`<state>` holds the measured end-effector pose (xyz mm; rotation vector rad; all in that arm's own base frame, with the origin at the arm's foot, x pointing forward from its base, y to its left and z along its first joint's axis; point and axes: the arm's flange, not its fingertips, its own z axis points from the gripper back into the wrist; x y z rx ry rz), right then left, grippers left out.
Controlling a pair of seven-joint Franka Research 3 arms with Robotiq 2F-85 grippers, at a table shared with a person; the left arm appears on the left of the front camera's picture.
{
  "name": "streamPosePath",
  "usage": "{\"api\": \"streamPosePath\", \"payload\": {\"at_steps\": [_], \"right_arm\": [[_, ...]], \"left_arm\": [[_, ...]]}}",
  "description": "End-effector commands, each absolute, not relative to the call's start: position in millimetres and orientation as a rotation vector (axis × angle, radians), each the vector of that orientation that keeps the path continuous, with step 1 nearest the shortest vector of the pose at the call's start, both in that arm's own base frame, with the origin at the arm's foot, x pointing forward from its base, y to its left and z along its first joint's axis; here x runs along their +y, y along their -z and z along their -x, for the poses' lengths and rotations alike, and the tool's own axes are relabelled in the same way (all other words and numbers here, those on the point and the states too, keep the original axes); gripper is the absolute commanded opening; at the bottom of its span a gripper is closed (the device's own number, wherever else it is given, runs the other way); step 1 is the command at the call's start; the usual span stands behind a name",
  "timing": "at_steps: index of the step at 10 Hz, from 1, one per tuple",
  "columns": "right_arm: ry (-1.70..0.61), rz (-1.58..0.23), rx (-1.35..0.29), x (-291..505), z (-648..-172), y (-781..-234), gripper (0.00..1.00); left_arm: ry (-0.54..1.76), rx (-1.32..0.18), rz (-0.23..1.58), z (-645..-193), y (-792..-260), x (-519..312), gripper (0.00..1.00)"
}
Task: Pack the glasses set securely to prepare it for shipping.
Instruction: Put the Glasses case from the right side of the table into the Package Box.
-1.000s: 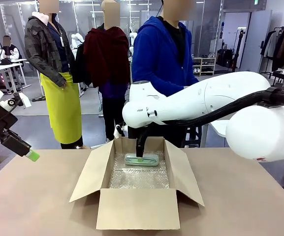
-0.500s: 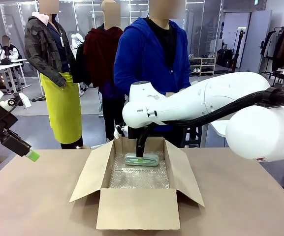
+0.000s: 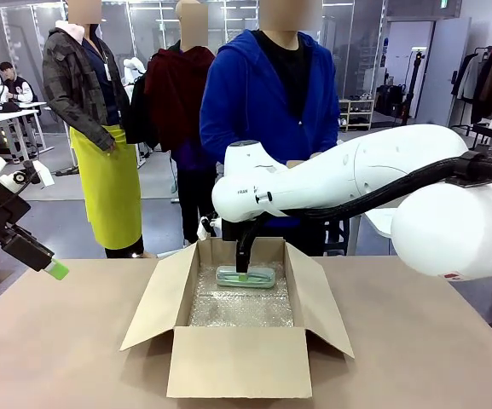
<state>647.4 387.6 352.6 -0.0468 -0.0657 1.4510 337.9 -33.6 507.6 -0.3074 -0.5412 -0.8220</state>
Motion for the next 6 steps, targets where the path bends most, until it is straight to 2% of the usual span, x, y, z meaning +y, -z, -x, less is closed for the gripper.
{"api": "streamPosePath", "payload": {"at_steps": [1, 2, 3, 6], "right_arm": [[-1.454, 0.082, -0.071, 382.5, -635.1, -386.1, 0.78], [-1.442, 0.078, -0.066, 370.9, -620.0, -425.2, 0.78], [-1.444, -0.006, -0.087, 359.6, -601.6, -460.1, 0.78], [-1.305, -0.052, -0.159, 294.8, -560.2, -508.2, 0.78]], "left_arm": [[0.831, -0.551, 0.327, -337.7, -508.6, -31.6, 1.00], [0.831, -0.551, 0.327, -337.7, -508.6, -31.6, 1.00], [0.831, -0.551, 0.327, -337.7, -508.6, -31.6, 1.00], [0.831, -0.551, 0.327, -337.7, -508.6, -31.6, 1.00]]}}
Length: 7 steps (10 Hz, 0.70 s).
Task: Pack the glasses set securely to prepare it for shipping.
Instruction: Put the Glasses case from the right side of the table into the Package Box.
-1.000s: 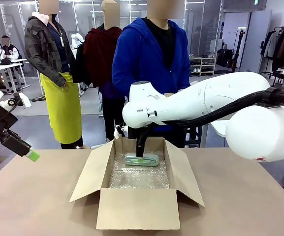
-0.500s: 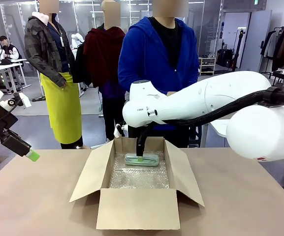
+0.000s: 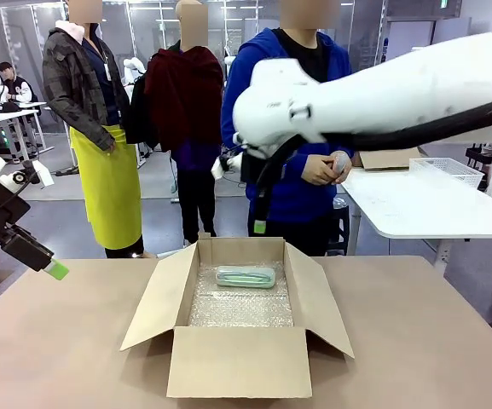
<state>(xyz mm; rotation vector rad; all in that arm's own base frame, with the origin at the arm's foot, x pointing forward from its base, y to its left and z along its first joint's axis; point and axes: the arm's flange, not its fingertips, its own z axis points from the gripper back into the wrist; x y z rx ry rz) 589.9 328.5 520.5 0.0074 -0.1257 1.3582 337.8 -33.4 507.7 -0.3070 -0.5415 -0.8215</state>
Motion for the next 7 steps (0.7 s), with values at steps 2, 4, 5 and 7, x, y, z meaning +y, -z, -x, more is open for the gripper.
{"api": "streamPosePath", "payload": {"at_steps": [2, 4, 5, 7], "right_arm": [[-1.152, -0.098, -0.208, 233.9, -522.6, -530.2, 0.78], [-1.059, -0.214, -0.365, 187.7, -487.4, -539.0, 0.78], [-0.991, -0.235, -0.399, 159.8, -467.8, -540.7, 0.78], [-0.916, -0.318, -0.498, 96.1, -416.7, -548.2, 0.78]], "left_arm": [[0.831, -0.551, 0.327, -337.7, -508.6, -31.6, 1.00], [0.831, -0.551, 0.327, -337.7, -508.6, -31.6, 1.00], [0.831, -0.551, 0.327, -337.7, -508.6, -31.6, 1.00], [0.831, -0.551, 0.327, -337.7, -508.6, -31.6, 1.00]]}}
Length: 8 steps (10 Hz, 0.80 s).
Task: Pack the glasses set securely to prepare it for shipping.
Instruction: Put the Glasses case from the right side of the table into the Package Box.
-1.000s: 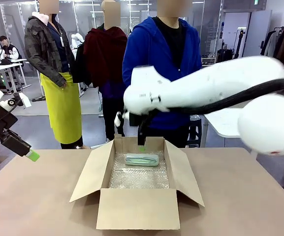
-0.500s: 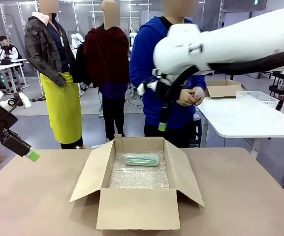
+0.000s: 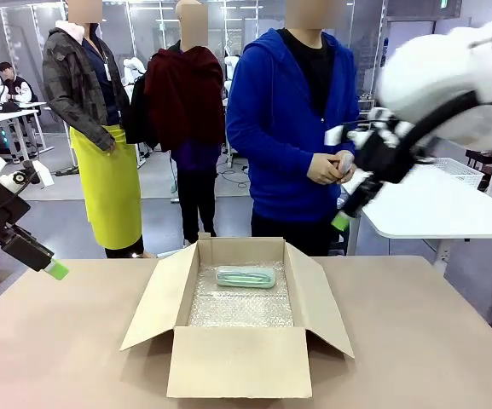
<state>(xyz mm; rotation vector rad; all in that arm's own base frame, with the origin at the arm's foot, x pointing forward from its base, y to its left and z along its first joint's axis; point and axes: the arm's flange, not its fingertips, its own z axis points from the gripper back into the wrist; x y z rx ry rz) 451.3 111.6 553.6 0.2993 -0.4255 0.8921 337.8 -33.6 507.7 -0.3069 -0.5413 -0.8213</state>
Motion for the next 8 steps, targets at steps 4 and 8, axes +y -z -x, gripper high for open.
{"api": "streamPosePath", "payload": {"at_steps": [4, 8], "right_arm": [[-0.831, -0.318, -0.474, 20.9, -356.8, -552.9, 0.78], [-0.809, -0.320, -0.496, 4.7, -348.0, -554.0, 0.78]], "left_arm": [[0.831, -0.551, 0.327, -337.7, -508.6, -31.6, 1.00], [0.831, -0.551, 0.327, -337.7, -508.6, -31.6, 1.00]]}}
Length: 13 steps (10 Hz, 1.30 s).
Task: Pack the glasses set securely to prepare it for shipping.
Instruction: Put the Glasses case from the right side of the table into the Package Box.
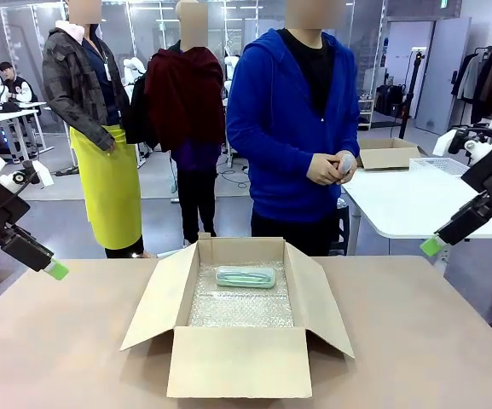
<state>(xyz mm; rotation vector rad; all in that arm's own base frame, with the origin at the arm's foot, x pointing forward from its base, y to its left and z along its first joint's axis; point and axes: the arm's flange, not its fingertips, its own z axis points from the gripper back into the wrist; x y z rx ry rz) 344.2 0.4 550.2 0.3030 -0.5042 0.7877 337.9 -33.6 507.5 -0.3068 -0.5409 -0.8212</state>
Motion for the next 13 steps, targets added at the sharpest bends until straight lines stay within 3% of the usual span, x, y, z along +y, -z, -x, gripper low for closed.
{"api": "streamPosePath", "payload": {"at_steps": [1, 13], "right_arm": [[-0.809, -0.320, -0.496, 4.7, -348.0, -554.0, 0.78], [-0.809, -0.320, -0.496, 4.7, -348.0, -554.0, 0.78]], "left_arm": [[0.831, -0.551, 0.327, -337.7, -508.6, -31.6, 1.00], [0.831, -0.551, 0.327, -337.7, -508.6, -31.6, 1.00]]}}
